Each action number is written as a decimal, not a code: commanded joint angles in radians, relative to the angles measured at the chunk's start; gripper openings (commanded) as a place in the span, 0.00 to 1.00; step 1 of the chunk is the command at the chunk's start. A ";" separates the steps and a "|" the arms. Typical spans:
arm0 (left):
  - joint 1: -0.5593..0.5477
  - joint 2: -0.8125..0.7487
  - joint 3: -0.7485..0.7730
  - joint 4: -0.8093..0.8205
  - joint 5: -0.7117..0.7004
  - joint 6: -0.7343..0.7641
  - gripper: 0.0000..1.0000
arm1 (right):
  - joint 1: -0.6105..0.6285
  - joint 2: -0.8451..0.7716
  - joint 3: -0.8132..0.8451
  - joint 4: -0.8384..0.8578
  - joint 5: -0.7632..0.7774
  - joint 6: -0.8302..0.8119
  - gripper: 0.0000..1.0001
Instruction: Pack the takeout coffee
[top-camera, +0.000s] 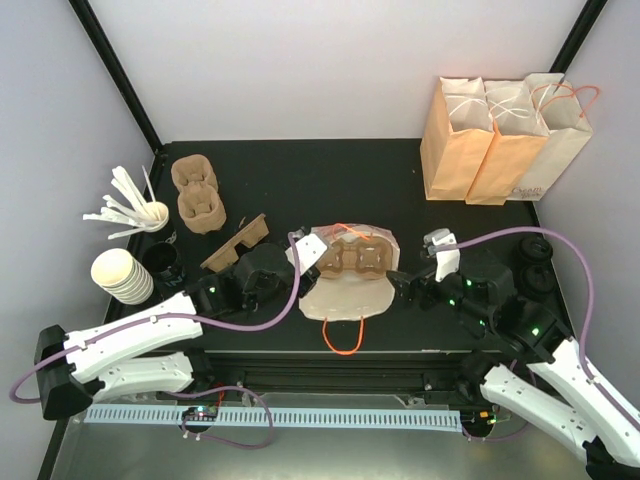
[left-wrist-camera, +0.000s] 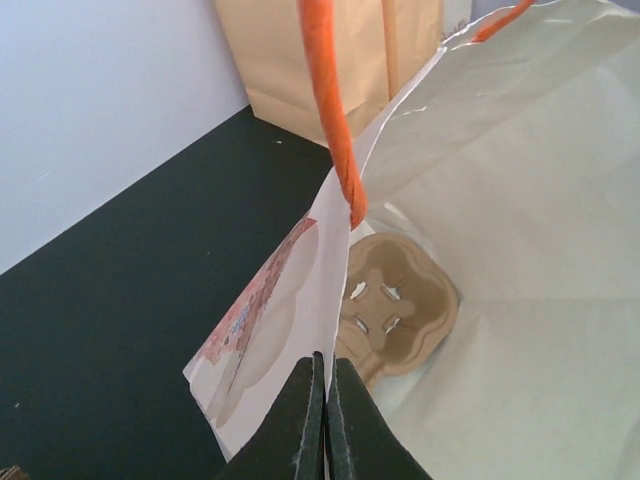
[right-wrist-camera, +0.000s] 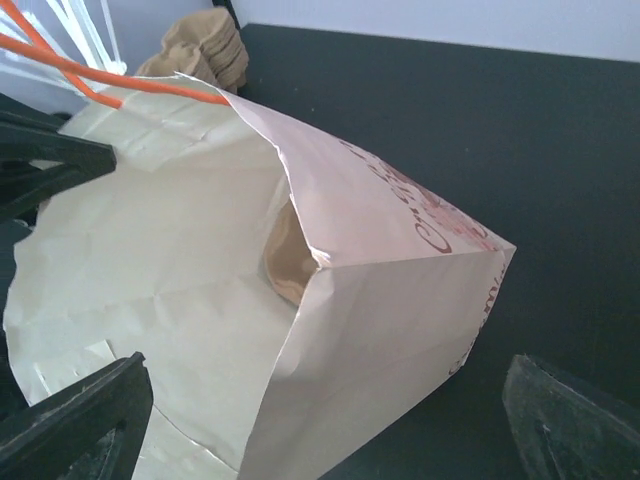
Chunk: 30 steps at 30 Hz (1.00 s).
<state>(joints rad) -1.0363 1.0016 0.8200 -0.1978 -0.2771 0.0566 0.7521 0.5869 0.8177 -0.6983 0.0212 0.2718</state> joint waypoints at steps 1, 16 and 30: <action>0.004 0.048 0.083 -0.014 -0.086 -0.070 0.02 | 0.001 -0.058 0.010 0.059 0.067 0.029 0.98; 0.364 0.737 0.958 -0.470 0.238 -0.241 0.02 | 0.001 -0.076 0.141 -0.034 0.264 0.131 0.98; 0.591 1.078 1.339 -0.470 0.554 -0.357 0.05 | 0.000 -0.057 0.156 -0.065 0.258 0.167 0.99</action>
<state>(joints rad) -0.4725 2.0682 2.1124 -0.6834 0.1734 -0.2508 0.7513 0.5201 0.9592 -0.7563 0.2607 0.4187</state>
